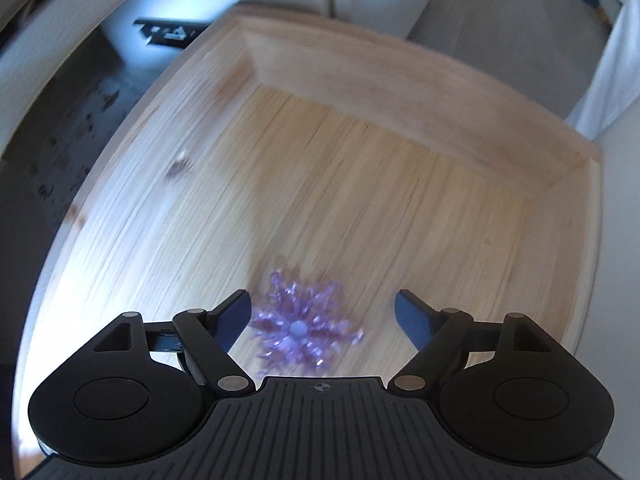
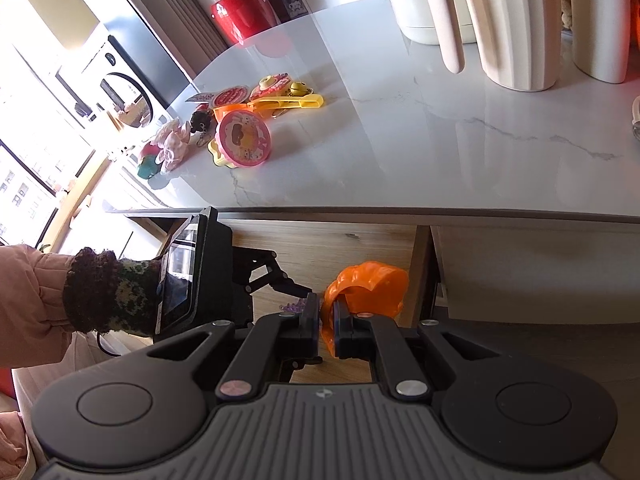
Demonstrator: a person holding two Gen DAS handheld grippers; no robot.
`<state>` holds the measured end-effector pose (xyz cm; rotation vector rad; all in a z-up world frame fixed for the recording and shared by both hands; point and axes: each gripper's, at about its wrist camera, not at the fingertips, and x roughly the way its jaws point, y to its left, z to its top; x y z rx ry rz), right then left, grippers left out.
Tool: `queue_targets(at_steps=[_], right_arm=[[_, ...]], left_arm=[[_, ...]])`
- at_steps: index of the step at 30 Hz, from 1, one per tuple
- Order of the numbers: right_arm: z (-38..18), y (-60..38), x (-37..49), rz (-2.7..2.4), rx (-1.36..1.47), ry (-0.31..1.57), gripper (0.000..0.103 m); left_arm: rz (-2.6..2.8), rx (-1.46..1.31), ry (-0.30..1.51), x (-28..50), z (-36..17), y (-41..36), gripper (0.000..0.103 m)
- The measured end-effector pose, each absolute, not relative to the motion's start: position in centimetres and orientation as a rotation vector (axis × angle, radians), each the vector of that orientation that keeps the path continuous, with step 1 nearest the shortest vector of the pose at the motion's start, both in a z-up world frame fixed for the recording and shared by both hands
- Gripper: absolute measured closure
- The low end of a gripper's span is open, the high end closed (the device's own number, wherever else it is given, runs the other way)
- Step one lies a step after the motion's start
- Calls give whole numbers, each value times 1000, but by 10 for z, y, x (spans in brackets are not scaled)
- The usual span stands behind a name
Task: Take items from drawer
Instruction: 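Grasp the purple snowflake with the left gripper and lift it, then place the snowflake and orange shell on the countertop with both grippers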
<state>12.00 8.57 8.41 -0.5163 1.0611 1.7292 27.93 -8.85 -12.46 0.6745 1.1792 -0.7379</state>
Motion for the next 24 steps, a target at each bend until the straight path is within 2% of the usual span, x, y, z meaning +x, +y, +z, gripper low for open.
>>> queue_targets(at_steps=[4, 7, 9, 14, 21, 24], right_arm=[[84, 86, 119, 1725, -518, 1061, 97], [84, 87, 118, 1724, -524, 1056, 96], [83, 87, 118, 1718, -528, 1052, 97], [84, 87, 116, 1695, -547, 1037, 97], [90, 72, 72, 1724, -647, 1028, 96], [95, 62, 42, 1758, -680, 1016, 96]], left_arm=[[-708, 591, 1206, 286, -125, -73, 17], [-708, 538, 1211, 292, -119, -64, 37], [-652, 551, 1264, 296, -118, -60, 37], [-679, 565, 1246, 285, -90, -45, 37], [-673, 484, 1060, 211, -1, -38, 37], [-621, 381, 996, 176, 24, -10, 37]])
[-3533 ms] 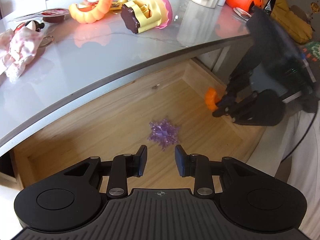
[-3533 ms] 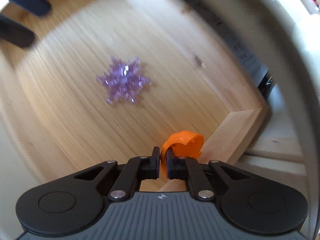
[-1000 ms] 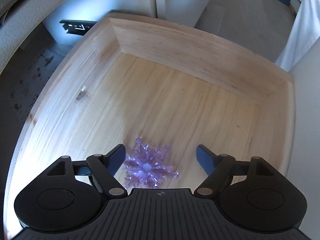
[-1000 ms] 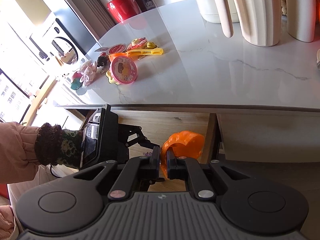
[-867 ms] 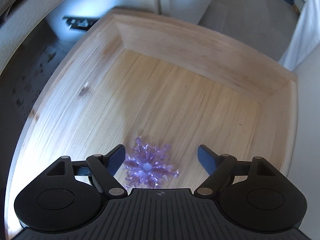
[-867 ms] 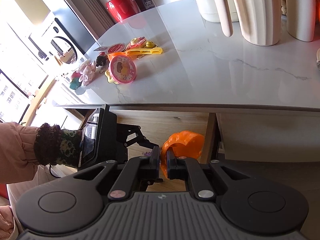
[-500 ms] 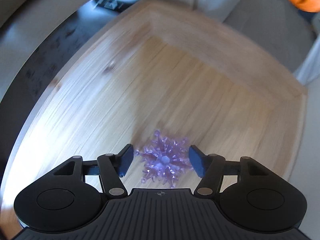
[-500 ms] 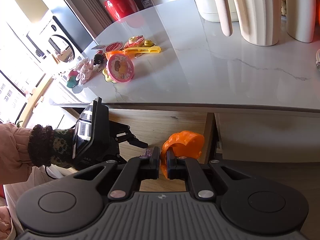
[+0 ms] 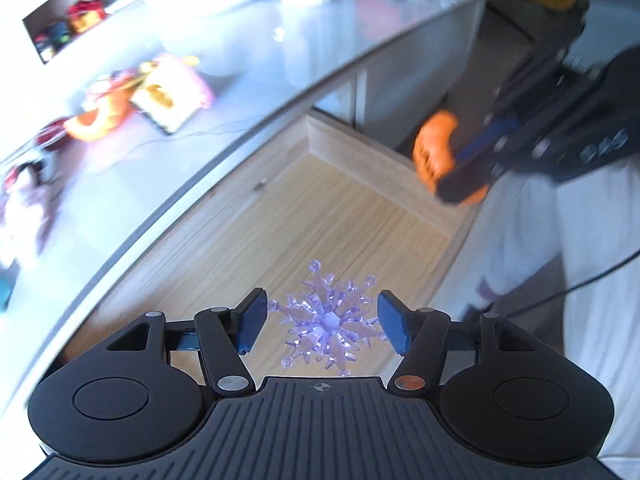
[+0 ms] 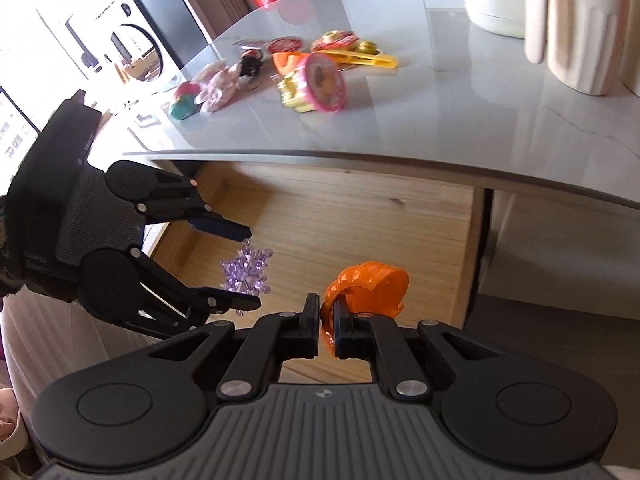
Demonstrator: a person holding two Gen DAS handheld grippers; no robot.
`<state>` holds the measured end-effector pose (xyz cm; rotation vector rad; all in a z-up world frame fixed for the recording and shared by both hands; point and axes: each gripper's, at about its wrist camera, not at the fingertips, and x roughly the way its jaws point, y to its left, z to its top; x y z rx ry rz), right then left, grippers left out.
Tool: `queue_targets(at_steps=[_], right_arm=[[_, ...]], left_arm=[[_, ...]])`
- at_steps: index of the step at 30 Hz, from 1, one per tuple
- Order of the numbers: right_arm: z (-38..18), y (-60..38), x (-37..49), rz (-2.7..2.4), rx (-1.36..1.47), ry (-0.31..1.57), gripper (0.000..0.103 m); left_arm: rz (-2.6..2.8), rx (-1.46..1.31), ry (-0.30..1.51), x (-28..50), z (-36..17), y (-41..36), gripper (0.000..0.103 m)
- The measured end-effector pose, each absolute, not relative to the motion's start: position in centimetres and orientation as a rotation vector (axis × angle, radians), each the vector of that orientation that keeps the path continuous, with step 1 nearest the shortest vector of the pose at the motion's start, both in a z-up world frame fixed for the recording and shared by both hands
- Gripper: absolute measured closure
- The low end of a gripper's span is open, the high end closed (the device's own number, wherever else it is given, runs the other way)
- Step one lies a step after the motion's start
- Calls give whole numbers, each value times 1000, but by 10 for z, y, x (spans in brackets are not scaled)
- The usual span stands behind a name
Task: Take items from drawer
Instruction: 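Place the snowflake and orange shell on the countertop with both grippers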
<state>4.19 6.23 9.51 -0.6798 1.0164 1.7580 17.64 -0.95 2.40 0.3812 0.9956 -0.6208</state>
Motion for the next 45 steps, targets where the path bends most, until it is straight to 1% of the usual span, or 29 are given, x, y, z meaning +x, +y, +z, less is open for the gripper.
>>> queue_targets(at_steps=[5, 8, 12, 16, 21, 24, 26, 28, 30, 33, 36, 38, 42, 45], right_arm=[[106, 55, -8, 1791, -732, 947, 96], [114, 54, -29, 1809, -755, 923, 96], [134, 56, -46, 1826, -759, 869, 96], [149, 60, -52, 1823, -742, 831, 96], [150, 68, -58, 1786, -748, 833, 96], [147, 70, -57, 1760, -753, 848, 97], [143, 74, -55, 1740, -761, 858, 96], [139, 78, -53, 1720, -769, 863, 96], [134, 84, -52, 1703, -767, 870, 96], [132, 88, -51, 1682, -770, 858, 96], [137, 90, -51, 1661, -780, 815, 96], [145, 94, -51, 1653, -780, 772, 96], [175, 118, -55, 1660, -740, 677, 96], [191, 152, -59, 1674, -685, 681, 96]], left_arm=[[-485, 197, 909, 137, 39, 40, 37], [-441, 90, 843, 132, 41, 59, 37], [-373, 18, 692, 147, 60, 66, 37], [-301, -44, 551, 205, 75, 65, 37], [-256, -65, 532, 277, 59, 63, 37], [-264, -34, 606, 297, 35, 59, 37], [-244, -2, 609, 302, 21, 57, 39], [-232, -39, 592, 303, 17, 62, 40], [-252, -139, 564, 296, 24, 77, 40], [-255, -251, 482, 271, 49, 102, 40], [-235, -284, 439, 242, 70, 122, 40], [-219, -286, 427, 224, 75, 132, 40], [-128, -304, 499, 200, 65, 154, 40], [-88, -349, 579, 183, 47, 166, 40]])
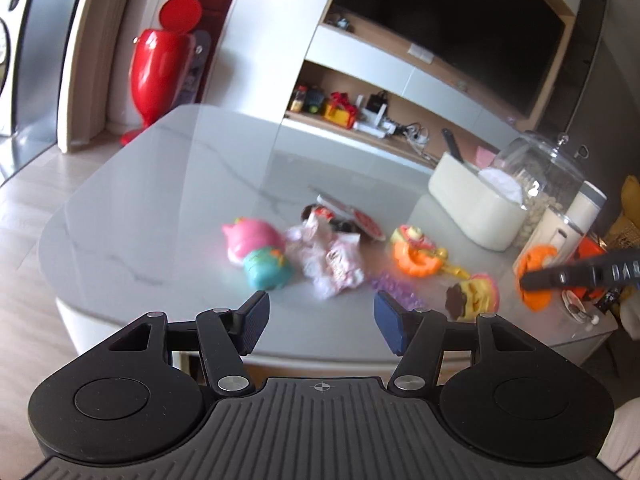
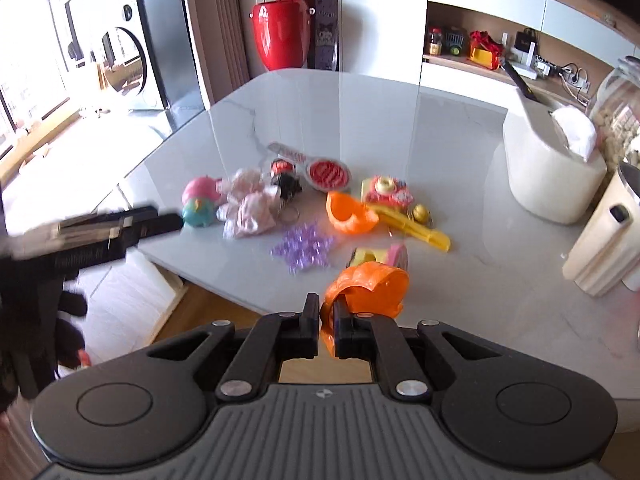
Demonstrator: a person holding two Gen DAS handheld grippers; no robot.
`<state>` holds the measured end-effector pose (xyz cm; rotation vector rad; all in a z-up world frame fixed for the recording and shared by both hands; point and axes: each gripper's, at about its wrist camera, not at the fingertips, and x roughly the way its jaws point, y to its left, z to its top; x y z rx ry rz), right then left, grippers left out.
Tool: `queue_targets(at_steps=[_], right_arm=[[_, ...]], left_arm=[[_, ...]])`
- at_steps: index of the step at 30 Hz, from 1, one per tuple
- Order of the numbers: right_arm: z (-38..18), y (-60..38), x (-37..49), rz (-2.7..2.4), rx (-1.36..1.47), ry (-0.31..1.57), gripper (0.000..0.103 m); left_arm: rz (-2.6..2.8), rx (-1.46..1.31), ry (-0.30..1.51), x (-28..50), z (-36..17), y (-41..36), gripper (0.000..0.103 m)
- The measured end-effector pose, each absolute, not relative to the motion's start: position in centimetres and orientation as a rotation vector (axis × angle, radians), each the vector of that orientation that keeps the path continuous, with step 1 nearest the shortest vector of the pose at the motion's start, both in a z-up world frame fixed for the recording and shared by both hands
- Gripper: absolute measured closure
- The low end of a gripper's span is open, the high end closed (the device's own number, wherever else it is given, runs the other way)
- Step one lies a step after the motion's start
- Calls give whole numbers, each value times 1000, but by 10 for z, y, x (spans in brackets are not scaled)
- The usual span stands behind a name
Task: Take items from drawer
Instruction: 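Place the snowflake and orange shell on the countertop with both grippers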
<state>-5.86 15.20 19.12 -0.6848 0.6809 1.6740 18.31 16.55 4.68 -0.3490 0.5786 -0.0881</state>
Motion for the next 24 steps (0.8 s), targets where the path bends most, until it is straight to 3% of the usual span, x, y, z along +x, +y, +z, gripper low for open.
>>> queue_targets(at_steps=[10, 11, 12, 13, 19, 23, 24], right_arm=[[175, 261, -100, 1688, -564, 768, 95], [172, 267, -103, 1678, -558, 756, 86], [170, 272, -104, 1659, -558, 759, 69], [170, 274, -103, 1649, -549, 762, 64], [172, 250, -93, 1660, -553, 705, 56], [167, 205, -86, 1678, -575, 699, 46], [164, 193, -84, 1675, -571, 717, 40]], left_arm=[[-150, -285, 707, 170, 16, 149, 42], [-145, -283, 714, 171, 15, 148, 42], [-141, -284, 719, 172, 14, 149, 42], [-138, -287, 726, 172, 13, 150, 42], [-124, -251, 745, 174, 8, 147, 42], [-130, -172, 724, 165, 9, 137, 42], [-125, -172, 722, 160, 12, 136, 42]])
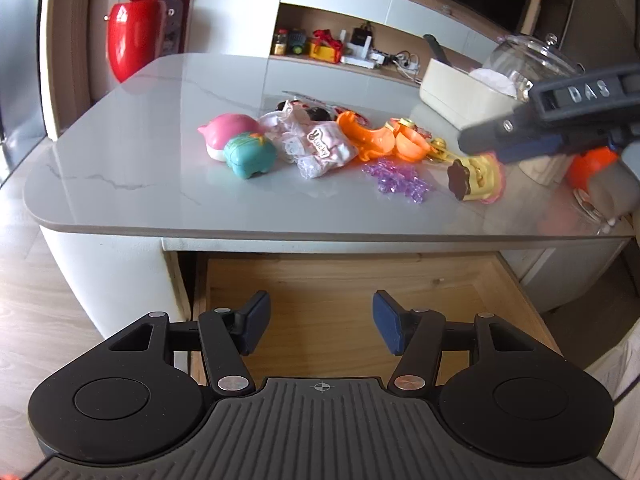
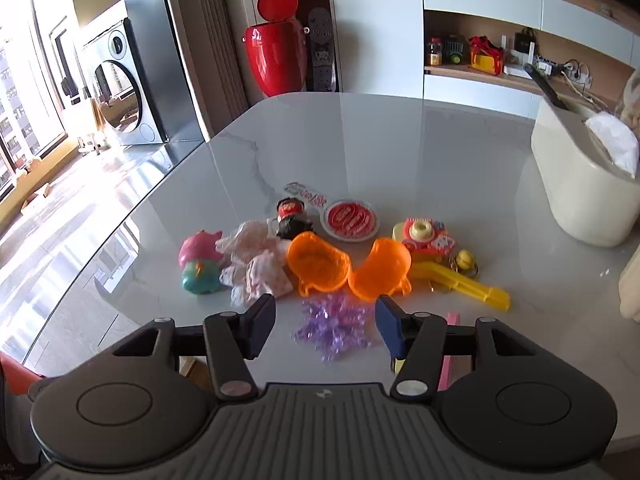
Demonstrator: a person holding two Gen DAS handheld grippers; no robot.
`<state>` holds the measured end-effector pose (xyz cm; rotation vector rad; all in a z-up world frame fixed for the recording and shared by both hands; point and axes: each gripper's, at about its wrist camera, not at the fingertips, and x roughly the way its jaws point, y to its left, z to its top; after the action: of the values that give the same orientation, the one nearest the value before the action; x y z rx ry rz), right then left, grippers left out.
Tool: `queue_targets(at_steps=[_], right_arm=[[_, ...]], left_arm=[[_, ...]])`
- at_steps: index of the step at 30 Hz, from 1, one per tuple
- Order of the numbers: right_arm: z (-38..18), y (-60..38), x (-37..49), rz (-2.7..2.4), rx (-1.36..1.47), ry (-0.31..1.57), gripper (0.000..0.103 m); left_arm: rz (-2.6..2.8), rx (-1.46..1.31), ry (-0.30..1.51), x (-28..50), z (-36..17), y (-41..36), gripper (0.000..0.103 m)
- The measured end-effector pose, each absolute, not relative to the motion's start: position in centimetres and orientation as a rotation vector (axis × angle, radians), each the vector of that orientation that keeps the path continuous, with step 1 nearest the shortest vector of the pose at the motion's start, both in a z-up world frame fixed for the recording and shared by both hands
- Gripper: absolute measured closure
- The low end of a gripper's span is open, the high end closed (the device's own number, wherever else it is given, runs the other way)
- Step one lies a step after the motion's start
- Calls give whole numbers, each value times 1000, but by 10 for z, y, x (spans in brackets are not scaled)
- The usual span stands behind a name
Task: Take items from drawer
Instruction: 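Push the empty drawer closed with both grippers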
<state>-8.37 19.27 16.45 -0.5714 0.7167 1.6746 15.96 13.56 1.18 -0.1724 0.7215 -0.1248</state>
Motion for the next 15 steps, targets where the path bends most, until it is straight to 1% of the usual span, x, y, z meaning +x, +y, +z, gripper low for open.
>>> queue_targets(at_steps=[1, 2, 4, 7, 10, 11, 15], right_arm=[[161, 179, -81, 1661, -570, 740, 37], [156, 165, -78, 1648, -569, 770, 32], [144, 137, -73, 1635, -570, 827, 30], [126, 96, -64, 1628, -595, 873, 19], [113, 58, -56, 1626, -633, 911, 7], [110, 46, -53, 1625, -647, 921, 0], [94, 6, -39, 1603, -671, 989, 0]], left_arm=[[-115, -179, 716, 153, 15, 135, 42], [-105, -184, 707, 144, 21, 132, 42], [-92, -195, 688, 122, 30, 126, 42], [-112, -213, 712, 84, 43, 111, 42], [-156, -182, 785, 55, 46, 94, 42], [-161, -168, 816, 48, 44, 88, 42], [-161, -177, 934, 33, 29, 75, 42]])
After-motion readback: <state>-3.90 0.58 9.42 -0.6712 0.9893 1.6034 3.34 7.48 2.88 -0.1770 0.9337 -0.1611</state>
